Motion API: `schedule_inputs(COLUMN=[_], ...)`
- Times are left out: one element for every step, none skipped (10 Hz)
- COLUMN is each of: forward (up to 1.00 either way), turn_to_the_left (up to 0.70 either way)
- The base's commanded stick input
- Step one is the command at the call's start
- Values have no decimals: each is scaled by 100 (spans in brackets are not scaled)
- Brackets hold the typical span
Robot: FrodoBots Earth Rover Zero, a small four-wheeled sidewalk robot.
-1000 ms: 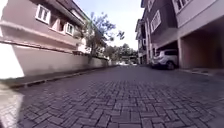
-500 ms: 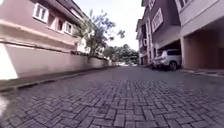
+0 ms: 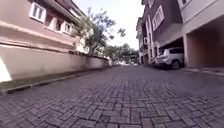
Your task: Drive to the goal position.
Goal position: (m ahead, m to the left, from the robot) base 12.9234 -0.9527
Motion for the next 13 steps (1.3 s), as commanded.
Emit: schedule_inputs(forward=[70,70,70,70,70,70,70,70,70,70,70,70,70], turn_to_the_left=[0,0,0,0,0,0,0,0,0,0,0,0,0])
